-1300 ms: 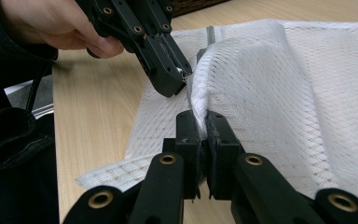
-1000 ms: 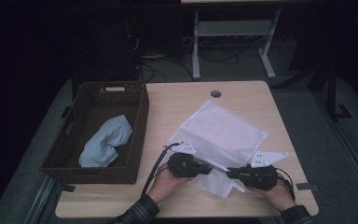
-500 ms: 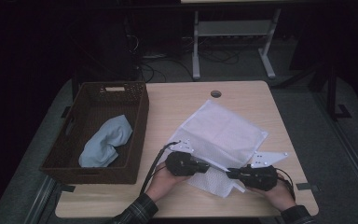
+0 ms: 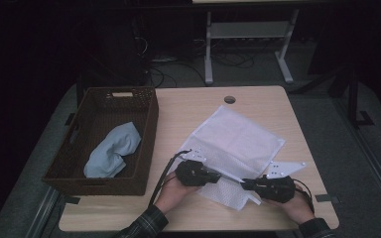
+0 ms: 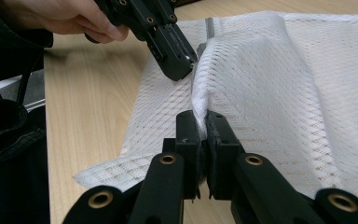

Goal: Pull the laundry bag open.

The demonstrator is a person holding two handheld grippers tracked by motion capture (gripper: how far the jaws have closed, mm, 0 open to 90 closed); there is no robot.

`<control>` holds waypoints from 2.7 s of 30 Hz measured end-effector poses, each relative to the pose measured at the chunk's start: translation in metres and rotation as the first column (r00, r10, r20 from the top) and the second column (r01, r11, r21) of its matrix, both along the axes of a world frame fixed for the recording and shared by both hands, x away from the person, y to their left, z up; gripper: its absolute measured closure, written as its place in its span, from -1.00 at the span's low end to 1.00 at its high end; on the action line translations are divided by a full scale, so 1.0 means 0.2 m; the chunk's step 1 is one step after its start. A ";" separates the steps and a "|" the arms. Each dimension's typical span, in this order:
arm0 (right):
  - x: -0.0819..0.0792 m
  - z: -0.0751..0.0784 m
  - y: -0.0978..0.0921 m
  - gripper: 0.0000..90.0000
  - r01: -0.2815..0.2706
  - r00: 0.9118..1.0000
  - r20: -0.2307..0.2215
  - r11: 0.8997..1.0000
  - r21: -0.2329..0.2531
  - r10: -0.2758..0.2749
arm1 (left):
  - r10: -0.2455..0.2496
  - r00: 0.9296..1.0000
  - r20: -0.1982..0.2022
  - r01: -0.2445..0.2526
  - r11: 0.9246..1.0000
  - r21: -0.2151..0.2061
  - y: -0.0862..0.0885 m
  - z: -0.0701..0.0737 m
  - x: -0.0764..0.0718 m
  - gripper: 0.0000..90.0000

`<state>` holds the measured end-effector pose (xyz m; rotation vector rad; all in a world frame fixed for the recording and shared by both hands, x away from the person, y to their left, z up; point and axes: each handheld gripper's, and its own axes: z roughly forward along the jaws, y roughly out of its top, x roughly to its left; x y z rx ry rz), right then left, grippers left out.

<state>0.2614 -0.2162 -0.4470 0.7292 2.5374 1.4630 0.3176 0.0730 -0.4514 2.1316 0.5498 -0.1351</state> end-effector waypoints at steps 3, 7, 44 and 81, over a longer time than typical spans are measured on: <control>0.00 0.00 0.00 0.88 0.000 1.000 -0.001 1.000 0.002 0.000 | 0.003 1.000 0.000 -0.003 1.000 0.000 0.00 0.00 0.00 0.93; 0.00 0.00 0.00 0.88 0.000 1.000 -0.002 1.000 0.001 0.000 | 0.013 1.000 -0.005 -0.013 1.000 0.007 0.02 0.00 0.01 0.93; 0.01 0.02 -0.07 0.87 0.049 0.999 0.006 0.999 -0.006 -0.049 | 0.064 0.998 -0.011 -0.063 0.998 0.020 0.10 0.00 0.07 0.92; 0.07 -0.01 -0.16 0.87 0.117 0.993 -0.004 0.992 -0.036 -0.117 | 0.118 0.993 0.008 -0.119 0.991 0.055 0.15 -0.04 0.12 0.92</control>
